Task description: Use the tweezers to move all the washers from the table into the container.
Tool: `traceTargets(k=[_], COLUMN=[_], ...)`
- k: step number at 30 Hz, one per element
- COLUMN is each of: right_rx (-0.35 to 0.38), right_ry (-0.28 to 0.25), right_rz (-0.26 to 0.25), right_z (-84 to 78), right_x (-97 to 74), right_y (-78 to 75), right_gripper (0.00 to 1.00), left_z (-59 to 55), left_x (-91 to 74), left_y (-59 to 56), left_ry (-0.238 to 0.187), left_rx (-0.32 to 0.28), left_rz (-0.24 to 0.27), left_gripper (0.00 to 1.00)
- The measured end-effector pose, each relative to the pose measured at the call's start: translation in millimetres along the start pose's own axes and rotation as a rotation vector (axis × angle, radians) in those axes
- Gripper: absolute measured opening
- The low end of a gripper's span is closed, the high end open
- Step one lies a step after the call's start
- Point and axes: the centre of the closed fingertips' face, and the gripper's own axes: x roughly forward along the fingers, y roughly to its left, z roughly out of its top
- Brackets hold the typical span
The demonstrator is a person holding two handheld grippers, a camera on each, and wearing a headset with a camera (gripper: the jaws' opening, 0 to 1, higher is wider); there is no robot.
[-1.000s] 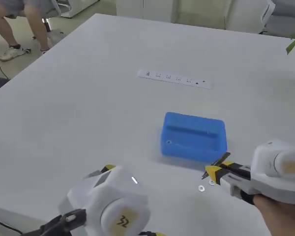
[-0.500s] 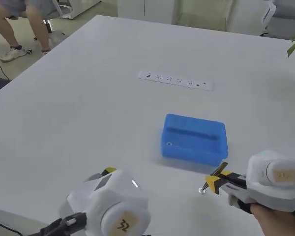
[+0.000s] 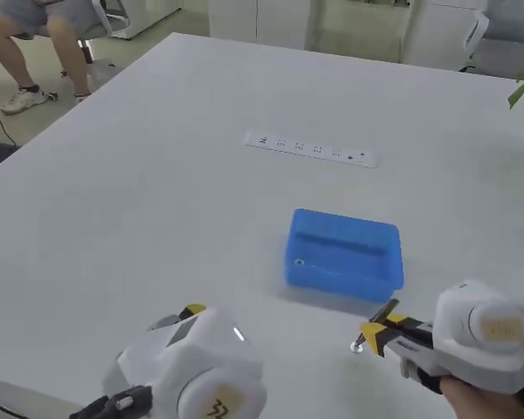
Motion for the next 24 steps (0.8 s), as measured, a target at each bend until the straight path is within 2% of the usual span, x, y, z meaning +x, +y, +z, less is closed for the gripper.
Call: traceTargets(k=[6, 18, 24], right_rx=[0.01, -0.008, -0.003], right_ry=[-0.01, 0.025, 0.015], right_rz=[-0.011, -0.009, 0.004], right_z=[-1.1, 1.4, 8.9], right_x=[-1.1, 2.1, -1.0], right_y=[-1.7, 0.1, 3.2], right_gripper=[0.04, 0.04, 0.04], left_z=[-0.7, -0.5, -1.1], left_x=[0.2, -2.0, -1.8], left_y=[-0.9, 3.2, 2.8], left_ry=[0.001, -0.002, -0.003], left_rx=[-0.002, -0.006, -0.004], left_rz=[-0.002, 0.011, 0.008], left_gripper=[0.99, 0.99, 0.99])
